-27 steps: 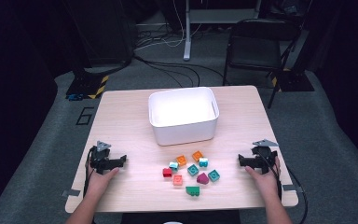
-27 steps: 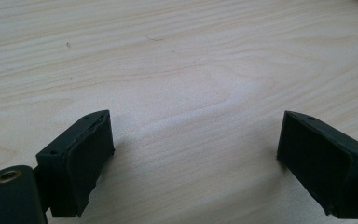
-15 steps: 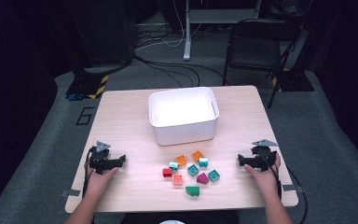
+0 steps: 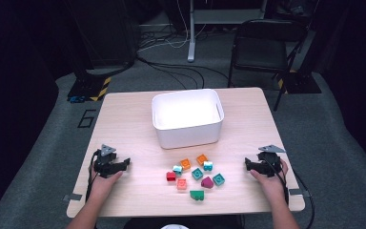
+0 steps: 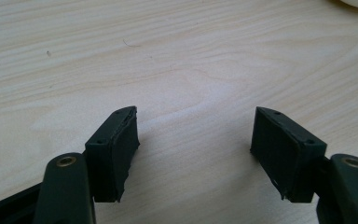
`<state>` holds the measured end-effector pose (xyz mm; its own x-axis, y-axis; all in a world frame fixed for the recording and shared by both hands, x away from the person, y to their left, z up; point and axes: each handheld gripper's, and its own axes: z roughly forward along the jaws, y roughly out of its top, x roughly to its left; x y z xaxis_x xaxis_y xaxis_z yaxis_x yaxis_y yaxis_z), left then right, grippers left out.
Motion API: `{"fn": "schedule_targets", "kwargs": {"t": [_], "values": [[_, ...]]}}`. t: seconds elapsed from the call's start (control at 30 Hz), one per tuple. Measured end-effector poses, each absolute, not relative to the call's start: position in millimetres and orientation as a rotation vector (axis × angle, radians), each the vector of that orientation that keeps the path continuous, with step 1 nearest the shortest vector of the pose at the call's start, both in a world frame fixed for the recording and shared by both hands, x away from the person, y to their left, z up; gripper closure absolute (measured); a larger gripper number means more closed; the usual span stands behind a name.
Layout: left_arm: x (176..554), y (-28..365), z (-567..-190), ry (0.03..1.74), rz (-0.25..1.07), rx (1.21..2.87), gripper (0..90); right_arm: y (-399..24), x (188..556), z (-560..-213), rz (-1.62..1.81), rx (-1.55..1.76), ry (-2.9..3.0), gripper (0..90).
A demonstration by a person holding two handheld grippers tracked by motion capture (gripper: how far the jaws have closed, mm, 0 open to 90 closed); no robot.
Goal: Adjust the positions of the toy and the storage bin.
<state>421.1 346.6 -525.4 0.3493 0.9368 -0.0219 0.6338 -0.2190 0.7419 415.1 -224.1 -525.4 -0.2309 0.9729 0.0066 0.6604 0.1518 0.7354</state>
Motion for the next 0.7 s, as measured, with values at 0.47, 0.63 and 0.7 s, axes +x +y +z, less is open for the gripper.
{"fn": "schedule_targets", "kwargs": {"t": [0.47, 0.63, 0.7], "values": [[431.1, 338.4, -502.3, 1.351, 0.517, 1.953, 40.2, -213.6, 422.1, -506.8, 0.887, 1.571, 2.035, 42.6], [437.3, 336.0, -485.4, 1.338, 0.521, 1.961, 40.7, -212.5, 429.9, -496.0, 0.875, 1.563, 2.067, 42.1], [440.6, 334.1, -479.1, 1.343, 0.509, 1.957, 40.6, -212.3, 433.7, -492.7, 0.870, 1.536, 2.087, 42.6]]}}
